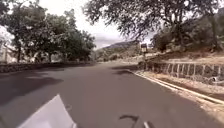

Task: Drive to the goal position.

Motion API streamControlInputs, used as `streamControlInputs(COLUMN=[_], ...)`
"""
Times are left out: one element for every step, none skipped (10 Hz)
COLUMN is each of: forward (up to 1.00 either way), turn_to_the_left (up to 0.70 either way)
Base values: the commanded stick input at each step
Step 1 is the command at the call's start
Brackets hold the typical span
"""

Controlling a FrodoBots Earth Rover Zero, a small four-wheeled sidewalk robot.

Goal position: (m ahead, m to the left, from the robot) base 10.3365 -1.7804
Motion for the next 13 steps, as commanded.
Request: streamControlInputs(forward=[0.5, 0.5, 0.5, 0.5, 0.5, 0.5, 0.5, 0.5, 0.5, 0.5, 0.5, 0.5, 0.5], turn_to_the_left=[0.0, 0.0, 0.0, 0.0, 0.0, 0.0, 0.0, 0.0, 0.0, 0.0, 0.0, 0.0, 0.0])
